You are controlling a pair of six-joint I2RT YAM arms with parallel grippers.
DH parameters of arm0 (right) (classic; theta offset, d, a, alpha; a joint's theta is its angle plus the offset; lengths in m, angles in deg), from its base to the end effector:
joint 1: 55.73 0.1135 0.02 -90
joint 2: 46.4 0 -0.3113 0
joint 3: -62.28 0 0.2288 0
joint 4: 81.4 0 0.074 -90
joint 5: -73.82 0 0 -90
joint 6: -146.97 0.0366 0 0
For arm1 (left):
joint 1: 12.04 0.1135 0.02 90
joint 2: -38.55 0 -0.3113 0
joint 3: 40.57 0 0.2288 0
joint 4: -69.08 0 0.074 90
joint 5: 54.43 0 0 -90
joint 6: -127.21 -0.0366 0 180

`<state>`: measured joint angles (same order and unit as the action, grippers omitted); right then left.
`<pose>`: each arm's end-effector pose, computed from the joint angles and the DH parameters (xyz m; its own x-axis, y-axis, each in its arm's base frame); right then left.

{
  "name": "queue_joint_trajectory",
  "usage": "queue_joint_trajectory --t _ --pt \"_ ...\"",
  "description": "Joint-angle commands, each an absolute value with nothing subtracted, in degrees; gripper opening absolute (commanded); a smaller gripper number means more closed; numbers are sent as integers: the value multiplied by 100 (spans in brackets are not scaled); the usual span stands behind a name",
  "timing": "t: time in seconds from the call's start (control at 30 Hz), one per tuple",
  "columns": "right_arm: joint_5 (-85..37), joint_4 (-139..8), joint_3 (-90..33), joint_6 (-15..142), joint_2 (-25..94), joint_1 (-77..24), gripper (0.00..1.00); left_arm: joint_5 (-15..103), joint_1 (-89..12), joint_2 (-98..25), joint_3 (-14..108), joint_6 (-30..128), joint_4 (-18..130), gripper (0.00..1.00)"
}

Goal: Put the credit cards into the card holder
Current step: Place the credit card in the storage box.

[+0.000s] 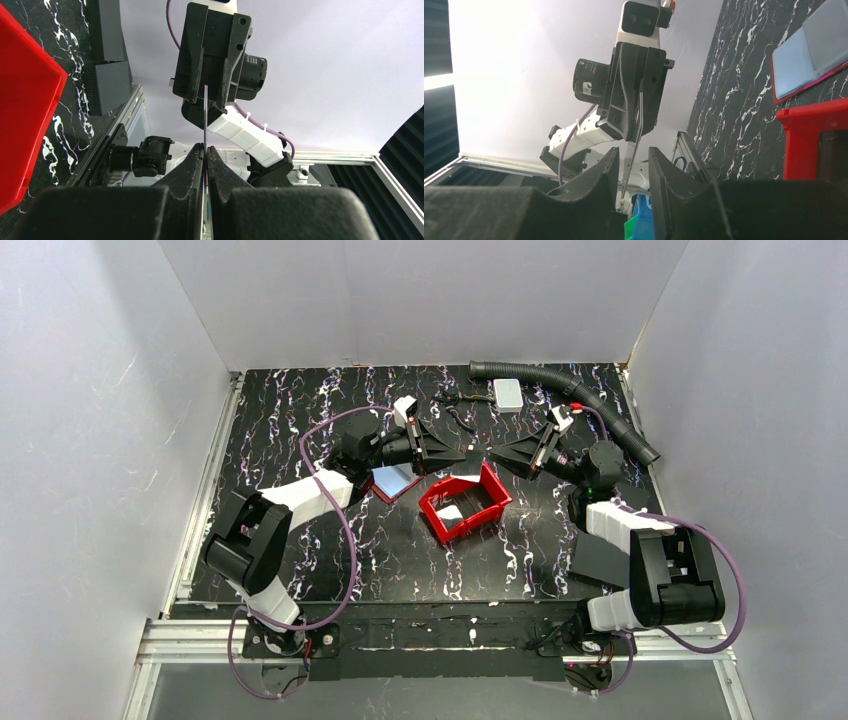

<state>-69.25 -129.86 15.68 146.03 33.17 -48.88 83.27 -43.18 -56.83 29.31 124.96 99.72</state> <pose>0.2428 0.0586 0.3208 -0.8320 0.5051 -0.2293 -0.2789 -0.0236 0.9600 0.2889 -0.2062 0.3338 -0.9748 -0.1968 -0.1053 0.1150 -0.0386 -0.9926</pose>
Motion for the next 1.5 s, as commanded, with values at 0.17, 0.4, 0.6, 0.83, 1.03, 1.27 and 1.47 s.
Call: queue_joint_trajectory --t 0.17,0.4,0.6,0.83,1.03,1.27,1.47 --pt "-6971 -13746 1368 14846 3461 -4831 33 8460 -4437 -5642 2960 12605 10330 0" --pt "-6961 -13840 1450 14900 3492 -4782 25 8428 -4491 -5694 2970 12657 10435 0" --pt "-6898 -14310 1604 15197 3534 -4782 20 8403 -4491 -5702 2909 12783 10612 0" --pt "-6770 -15467 1867 15959 3800 -4782 23 8367 -4491 -5763 2833 13050 10995 0" --pt "-6795 -15686 1825 16130 3924 -4782 22 8338 -4493 -5819 2823 13200 11207 0" --pt "-6794 -15731 1862 16134 3912 -4777 22 8299 -4490 -5821 2815 13294 11332 0" --pt "-6785 -15764 1950 16141 3891 -4773 21 8286 -4492 -5826 2831 13360 11412 0"
